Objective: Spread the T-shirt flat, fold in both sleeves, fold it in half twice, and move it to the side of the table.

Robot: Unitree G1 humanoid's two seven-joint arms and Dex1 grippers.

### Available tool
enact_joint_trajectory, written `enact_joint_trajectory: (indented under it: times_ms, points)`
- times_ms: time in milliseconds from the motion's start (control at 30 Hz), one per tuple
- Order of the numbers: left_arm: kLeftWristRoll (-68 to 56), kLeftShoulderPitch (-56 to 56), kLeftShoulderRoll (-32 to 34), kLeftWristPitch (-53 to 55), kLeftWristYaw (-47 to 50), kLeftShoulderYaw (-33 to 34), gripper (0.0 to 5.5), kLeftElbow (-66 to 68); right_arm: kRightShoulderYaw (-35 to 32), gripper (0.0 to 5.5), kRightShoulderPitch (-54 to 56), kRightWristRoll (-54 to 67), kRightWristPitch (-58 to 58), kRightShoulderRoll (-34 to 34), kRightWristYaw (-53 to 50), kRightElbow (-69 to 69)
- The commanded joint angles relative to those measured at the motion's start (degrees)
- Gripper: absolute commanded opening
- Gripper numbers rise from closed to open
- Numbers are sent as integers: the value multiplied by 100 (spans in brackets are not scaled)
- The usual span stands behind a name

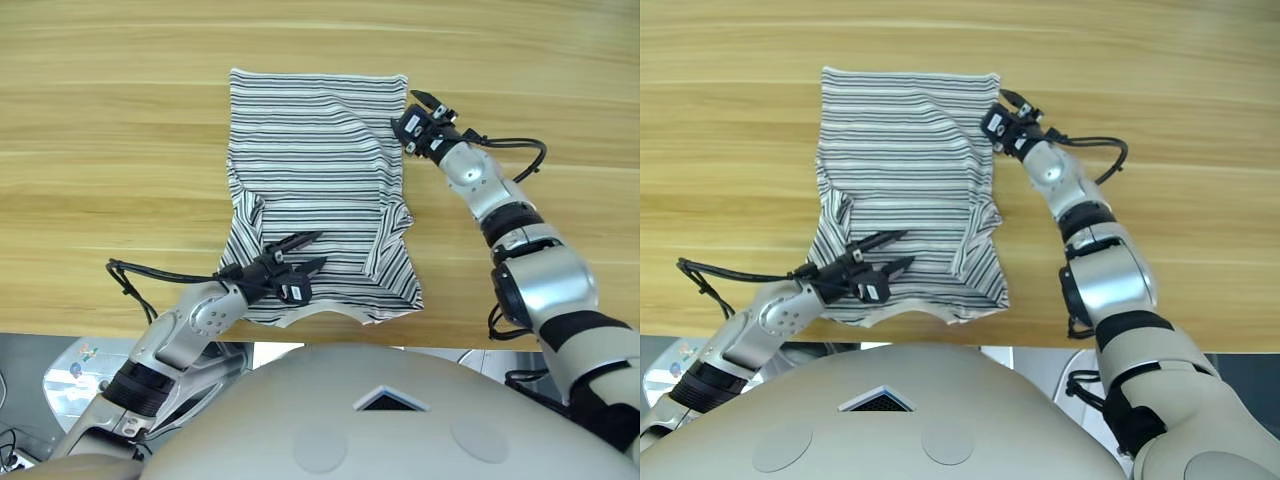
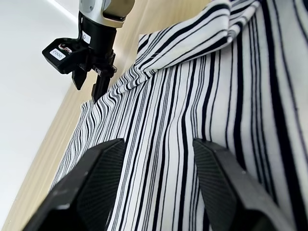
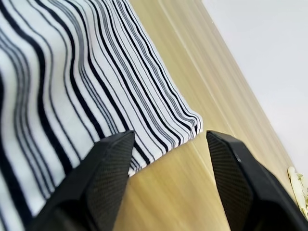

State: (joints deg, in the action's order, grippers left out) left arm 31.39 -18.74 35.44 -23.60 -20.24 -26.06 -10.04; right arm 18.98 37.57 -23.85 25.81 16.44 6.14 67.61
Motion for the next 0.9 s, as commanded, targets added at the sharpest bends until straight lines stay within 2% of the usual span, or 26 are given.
enact_joint_trajectory:
  times_ms: [33, 333, 400, 533, 633, 767, 833, 900]
  points:
    - [274, -233, 202, 229, -261, -124, 267, 257, -43, 277, 232, -52, -573, 2, -24, 491]
    - [249, -289, 192, 213, -207, -137, 267, 324, -181, 277, 616, 33, -825, -94, -224, 733]
    - [238, -271, 128, 221, -161, -133, 267, 303, -254, 277, 524, 129, -509, -111, -174, 639]
    - [236, -339, 77, 225, -89, -145, 267, 231, -635, 277, 37, 794, 870, -33, 466, -276]
    - [207, -354, 46, 236, -27, -105, 267, 197, -1073, 277, -864, 1882, 1123, 191, 1210, -2354]
    - [197, -412, 19, 249, 42, -70, 267, 144, -1354, 277, -2496, 2553, 454, 828, 1803, -5104]
    - [183, -475, -1, 261, 90, -51, 267, 52, -1373, 277, -3507, 2346, 447, 1371, 2103, -5590]
    - [0, -472, -66, 226, 135, 40, 267, -107, -1592, 277, -4486, 1827, 689, 1976, 2067, -5338]
